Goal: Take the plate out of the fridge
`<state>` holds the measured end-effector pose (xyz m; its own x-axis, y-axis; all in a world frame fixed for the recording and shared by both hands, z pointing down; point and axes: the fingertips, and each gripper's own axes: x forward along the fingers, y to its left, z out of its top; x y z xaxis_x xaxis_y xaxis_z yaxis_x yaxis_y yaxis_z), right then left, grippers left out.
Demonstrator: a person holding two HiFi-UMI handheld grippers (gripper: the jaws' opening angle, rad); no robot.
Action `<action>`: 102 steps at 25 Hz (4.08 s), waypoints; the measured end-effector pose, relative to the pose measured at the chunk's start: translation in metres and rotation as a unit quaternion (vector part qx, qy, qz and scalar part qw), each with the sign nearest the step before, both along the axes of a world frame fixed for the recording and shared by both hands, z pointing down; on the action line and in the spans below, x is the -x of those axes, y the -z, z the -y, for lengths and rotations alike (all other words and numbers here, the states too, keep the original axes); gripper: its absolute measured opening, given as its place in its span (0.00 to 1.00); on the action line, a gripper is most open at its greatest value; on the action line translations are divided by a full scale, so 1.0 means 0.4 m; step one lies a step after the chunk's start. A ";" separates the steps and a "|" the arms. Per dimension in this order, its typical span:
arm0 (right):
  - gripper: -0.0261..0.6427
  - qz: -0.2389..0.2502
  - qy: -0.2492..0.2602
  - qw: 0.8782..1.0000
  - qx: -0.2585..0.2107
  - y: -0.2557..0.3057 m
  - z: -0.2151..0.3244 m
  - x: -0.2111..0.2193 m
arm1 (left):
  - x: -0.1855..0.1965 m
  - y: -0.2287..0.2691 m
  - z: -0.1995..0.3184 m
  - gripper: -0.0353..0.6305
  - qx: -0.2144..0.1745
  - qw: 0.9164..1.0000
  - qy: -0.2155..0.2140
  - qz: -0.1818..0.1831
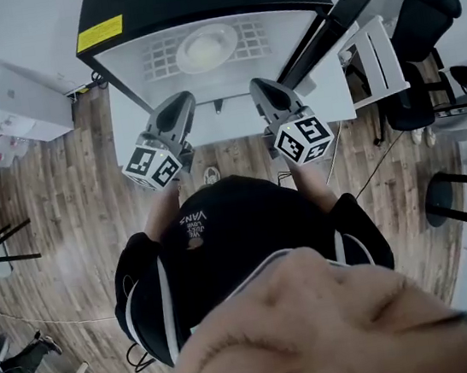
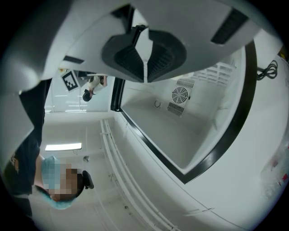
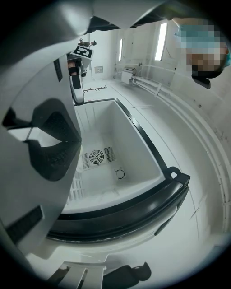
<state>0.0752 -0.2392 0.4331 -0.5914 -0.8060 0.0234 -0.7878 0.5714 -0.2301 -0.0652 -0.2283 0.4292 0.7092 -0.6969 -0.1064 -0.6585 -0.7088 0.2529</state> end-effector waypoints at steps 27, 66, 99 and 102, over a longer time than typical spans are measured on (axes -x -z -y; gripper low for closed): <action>0.06 -0.011 -0.028 0.999 0.020 -0.047 0.086 0.031 | 0.034 -0.087 0.141 0.10 0.112 0.993 -0.001 -0.023; 0.06 -0.020 -0.031 0.999 0.027 -0.056 0.116 0.043 | -0.022 -0.173 0.210 0.25 0.353 0.895 -0.023 -0.272; 0.06 -0.015 -0.027 0.999 0.032 -0.072 0.107 0.048 | -0.009 -0.201 0.237 0.14 0.417 0.836 0.013 -0.357; 0.06 -0.015 -0.027 0.999 0.032 -0.073 0.106 0.046 | -0.008 -0.202 0.238 0.14 0.421 0.831 0.014 -0.364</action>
<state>0.0568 -0.2816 0.4623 -0.5450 -0.8332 0.0941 -0.8246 0.5122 -0.2404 -0.0618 -0.3233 0.5100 0.6535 -0.7562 0.0336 -0.1271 -0.0659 0.9897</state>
